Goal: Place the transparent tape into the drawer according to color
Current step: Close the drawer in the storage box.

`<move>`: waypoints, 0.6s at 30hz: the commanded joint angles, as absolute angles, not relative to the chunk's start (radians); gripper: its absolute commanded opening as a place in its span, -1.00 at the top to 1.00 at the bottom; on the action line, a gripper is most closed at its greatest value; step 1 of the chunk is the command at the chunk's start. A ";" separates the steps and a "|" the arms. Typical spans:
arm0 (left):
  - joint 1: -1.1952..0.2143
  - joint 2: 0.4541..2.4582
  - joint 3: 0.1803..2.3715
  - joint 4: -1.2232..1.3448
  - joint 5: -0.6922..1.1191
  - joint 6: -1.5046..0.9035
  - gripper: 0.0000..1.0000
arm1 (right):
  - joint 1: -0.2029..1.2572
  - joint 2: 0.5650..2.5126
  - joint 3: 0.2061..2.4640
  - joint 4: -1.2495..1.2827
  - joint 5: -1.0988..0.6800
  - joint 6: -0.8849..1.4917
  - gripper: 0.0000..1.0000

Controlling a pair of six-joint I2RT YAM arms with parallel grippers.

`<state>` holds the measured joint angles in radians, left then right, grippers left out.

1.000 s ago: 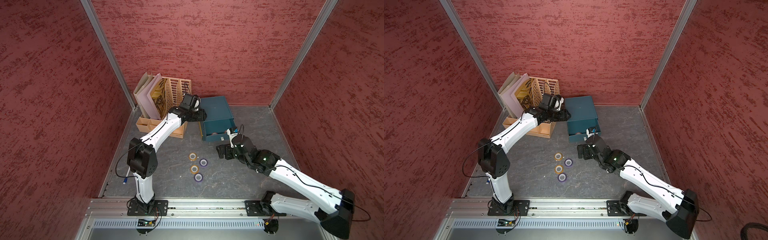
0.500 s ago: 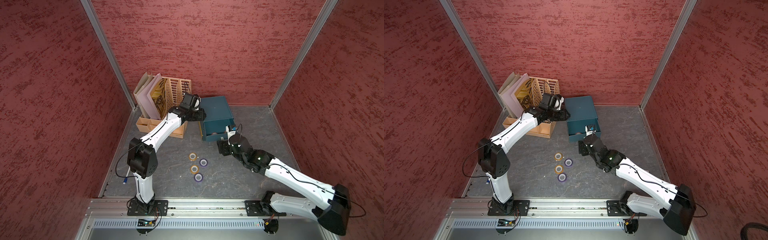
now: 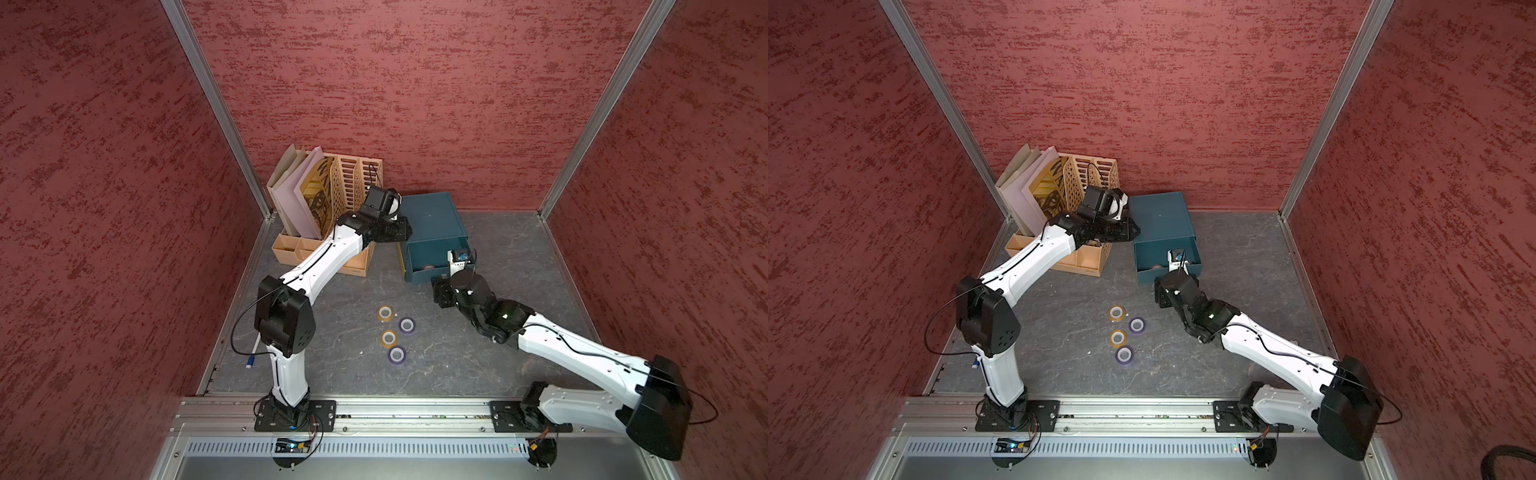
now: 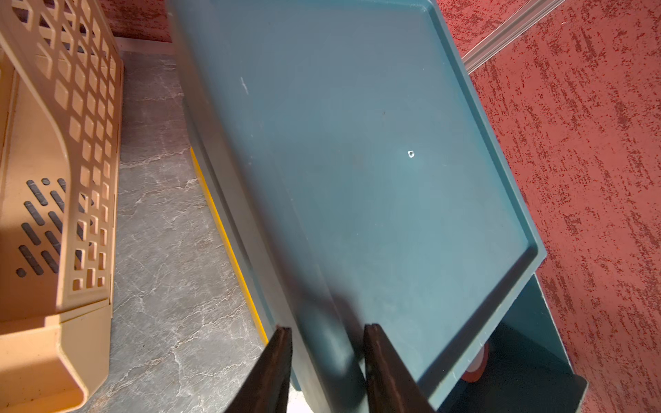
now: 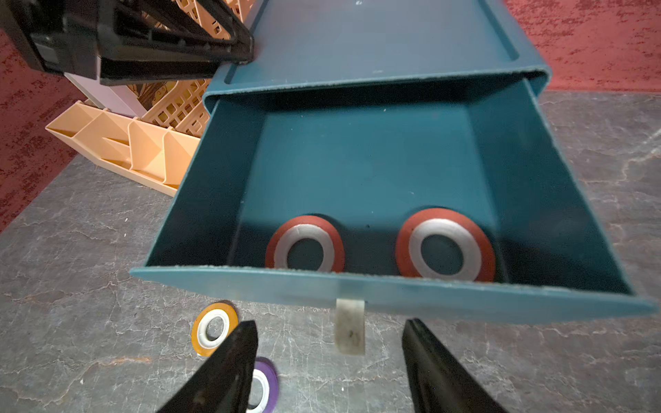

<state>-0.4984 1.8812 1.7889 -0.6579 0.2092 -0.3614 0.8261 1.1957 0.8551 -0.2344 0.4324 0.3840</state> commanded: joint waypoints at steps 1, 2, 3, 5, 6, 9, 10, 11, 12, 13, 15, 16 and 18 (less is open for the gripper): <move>-0.492 1.891 1.809 -0.688 0.216 -0.340 0.26 | 0.834 1.208 0.847 -0.156 0.488 0.355 -0.39; -0.492 1.891 1.810 -0.689 0.218 -0.339 0.26 | 0.834 1.212 0.849 -0.147 0.494 0.350 -0.39; -0.492 1.891 1.807 -0.689 0.220 -0.339 0.26 | 0.834 1.215 0.849 -0.138 0.497 0.346 -0.39; -0.494 1.890 1.806 -0.689 0.224 -0.340 0.27 | 0.833 1.226 0.851 -0.121 0.508 0.338 -0.40; -0.494 1.890 1.805 -0.690 0.225 -0.338 0.27 | 0.833 1.232 0.851 -0.112 0.511 0.334 -0.41; -0.494 1.887 1.801 -0.690 0.225 -0.337 0.28 | 0.831 1.254 0.856 -0.082 0.517 0.319 -0.42; -0.495 1.886 1.800 -0.690 0.226 -0.336 0.28 | 0.830 1.263 0.857 -0.070 0.519 0.315 -0.43; -0.494 1.885 1.799 -0.690 0.227 -0.336 0.28 | 0.827 1.272 0.860 -0.058 0.520 0.311 -0.43; -0.494 1.884 1.799 -0.690 0.227 -0.335 0.28 | 0.826 1.279 0.862 -0.045 0.520 0.306 -0.43; -0.495 1.884 1.798 -0.690 0.227 -0.335 0.29 | 0.824 1.289 0.865 -0.032 0.524 0.299 -0.43; -0.494 1.884 1.797 -0.687 0.230 -0.335 0.29 | 0.818 1.307 0.870 -0.005 0.529 0.287 -0.44; -0.494 1.885 1.797 -0.686 0.229 -0.334 0.30 | 0.813 1.318 0.874 0.009 0.530 0.282 -0.44; -0.494 1.886 1.795 -0.686 0.232 -0.335 0.30 | 0.806 1.339 0.882 0.034 0.529 0.271 -0.45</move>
<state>-0.4984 1.8812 1.7889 -0.6582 0.2237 -0.3534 0.8162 1.3186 0.8551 -0.0467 0.5007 0.3031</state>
